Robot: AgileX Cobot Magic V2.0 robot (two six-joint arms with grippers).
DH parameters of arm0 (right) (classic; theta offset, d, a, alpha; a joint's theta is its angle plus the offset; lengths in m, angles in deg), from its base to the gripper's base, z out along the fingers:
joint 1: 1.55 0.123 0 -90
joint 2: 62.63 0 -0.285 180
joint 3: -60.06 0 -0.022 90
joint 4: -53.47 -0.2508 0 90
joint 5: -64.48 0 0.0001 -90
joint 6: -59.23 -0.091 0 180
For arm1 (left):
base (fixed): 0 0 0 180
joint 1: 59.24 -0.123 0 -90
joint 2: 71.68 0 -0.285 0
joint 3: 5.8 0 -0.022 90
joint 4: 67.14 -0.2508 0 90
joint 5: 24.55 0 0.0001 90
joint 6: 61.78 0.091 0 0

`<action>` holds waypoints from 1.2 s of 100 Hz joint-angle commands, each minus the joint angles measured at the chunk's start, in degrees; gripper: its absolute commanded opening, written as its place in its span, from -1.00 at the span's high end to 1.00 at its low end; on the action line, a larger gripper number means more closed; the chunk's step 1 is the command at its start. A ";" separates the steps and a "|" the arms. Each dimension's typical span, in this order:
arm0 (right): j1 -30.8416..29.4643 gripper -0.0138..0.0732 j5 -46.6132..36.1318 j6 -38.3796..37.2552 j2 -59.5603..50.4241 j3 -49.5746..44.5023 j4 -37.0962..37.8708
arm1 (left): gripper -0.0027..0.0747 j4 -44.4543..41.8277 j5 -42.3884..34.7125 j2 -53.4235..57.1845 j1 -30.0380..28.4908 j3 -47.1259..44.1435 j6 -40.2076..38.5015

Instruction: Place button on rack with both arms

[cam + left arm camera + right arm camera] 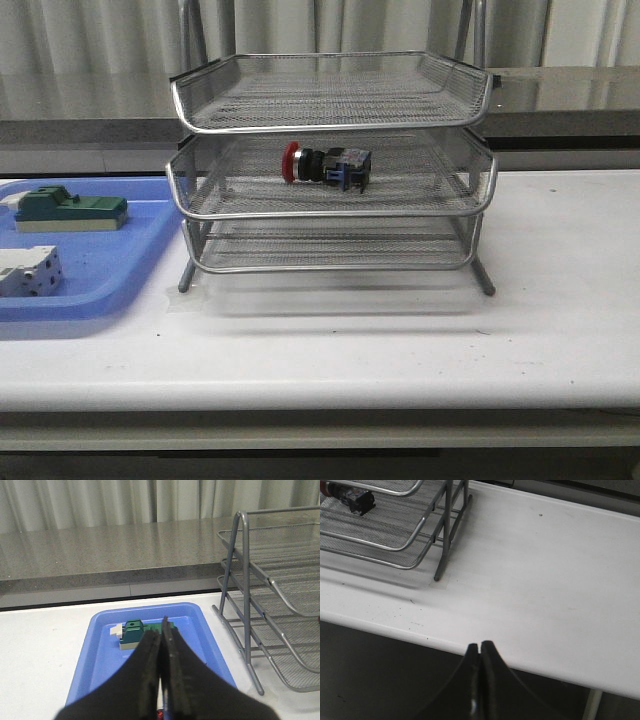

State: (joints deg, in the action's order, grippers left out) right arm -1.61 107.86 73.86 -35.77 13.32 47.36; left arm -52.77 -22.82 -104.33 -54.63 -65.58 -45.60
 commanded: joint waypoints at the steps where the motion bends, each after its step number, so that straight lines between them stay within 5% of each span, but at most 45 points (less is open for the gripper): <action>1: -0.31 0.82 -4.35 -0.08 0.19 1.39 -0.05 | 0.98 0.46 -4.86 -0.20 -0.14 1.56 -0.46; 40: 2.17 0.82 -22.82 -1.65 -10.42 -12.24 -0.23 | 0.98 0.46 -4.86 -0.20 -0.14 1.56 -0.46; 81: 2.22 0.82 -38.02 -13.08 -20.62 -31.02 0.08 | 0.98 0.46 -4.86 -0.31 -0.14 1.56 -0.46; 120: 2.22 0.82 -38.45 -13.20 -20.62 -31.06 1.31 | 0.98 0.46 -4.86 -0.31 -0.14 1.56 -0.46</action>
State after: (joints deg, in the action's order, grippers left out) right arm 0.67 73.95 60.69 -55.36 -18.69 47.94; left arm -52.74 -22.90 -104.33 -54.63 -65.68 -45.60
